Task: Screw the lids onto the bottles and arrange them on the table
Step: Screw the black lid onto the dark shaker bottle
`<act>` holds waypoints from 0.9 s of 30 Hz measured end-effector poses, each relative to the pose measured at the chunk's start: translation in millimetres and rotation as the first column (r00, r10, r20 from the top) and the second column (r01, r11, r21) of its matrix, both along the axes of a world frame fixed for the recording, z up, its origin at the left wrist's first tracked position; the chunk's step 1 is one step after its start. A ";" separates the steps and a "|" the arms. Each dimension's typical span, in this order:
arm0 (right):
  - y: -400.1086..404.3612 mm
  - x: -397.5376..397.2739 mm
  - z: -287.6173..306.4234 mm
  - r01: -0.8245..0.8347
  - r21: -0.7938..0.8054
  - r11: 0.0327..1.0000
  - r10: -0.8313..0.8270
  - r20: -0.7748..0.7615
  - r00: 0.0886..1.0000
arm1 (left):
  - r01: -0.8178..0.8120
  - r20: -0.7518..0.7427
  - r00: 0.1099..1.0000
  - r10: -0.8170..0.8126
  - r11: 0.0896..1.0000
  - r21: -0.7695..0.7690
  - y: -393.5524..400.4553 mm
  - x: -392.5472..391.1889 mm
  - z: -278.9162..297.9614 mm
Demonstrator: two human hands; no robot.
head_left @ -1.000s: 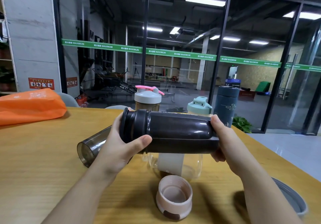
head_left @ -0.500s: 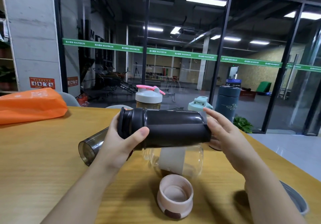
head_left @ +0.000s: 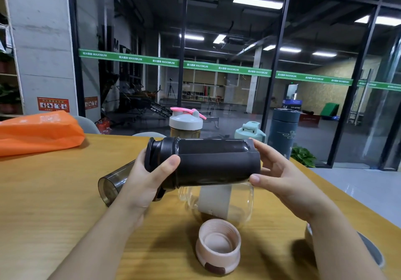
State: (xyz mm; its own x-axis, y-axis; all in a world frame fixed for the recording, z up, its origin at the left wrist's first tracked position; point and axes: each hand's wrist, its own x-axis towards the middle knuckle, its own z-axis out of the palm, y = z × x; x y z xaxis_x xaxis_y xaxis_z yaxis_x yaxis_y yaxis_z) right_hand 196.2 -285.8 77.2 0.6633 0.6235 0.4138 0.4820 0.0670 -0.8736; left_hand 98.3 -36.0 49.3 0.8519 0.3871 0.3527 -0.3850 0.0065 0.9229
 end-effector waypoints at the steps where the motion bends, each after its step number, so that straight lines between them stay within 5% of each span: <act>1: -0.3 0.0 -0.3 -0.019 -0.002 1.000 0.019 -0.010 1.000 | 0.000 0.000 1.000 0.000 1.000 0.003 -0.1 0.3 -0.2; 17: -0.1 -4.2 3.3 0.036 -0.038 0.999 -0.035 0.037 0.999 | 0.034 0.049 0.998 -0.035 0.999 0.024 -1.1 -0.9 1.4; 27: 1.1 -2.7 2.8 0.087 0.017 0.996 -0.084 -0.116 0.990 | 0.065 0.097 0.993 -0.071 0.996 0.064 -3.8 -3.1 2.8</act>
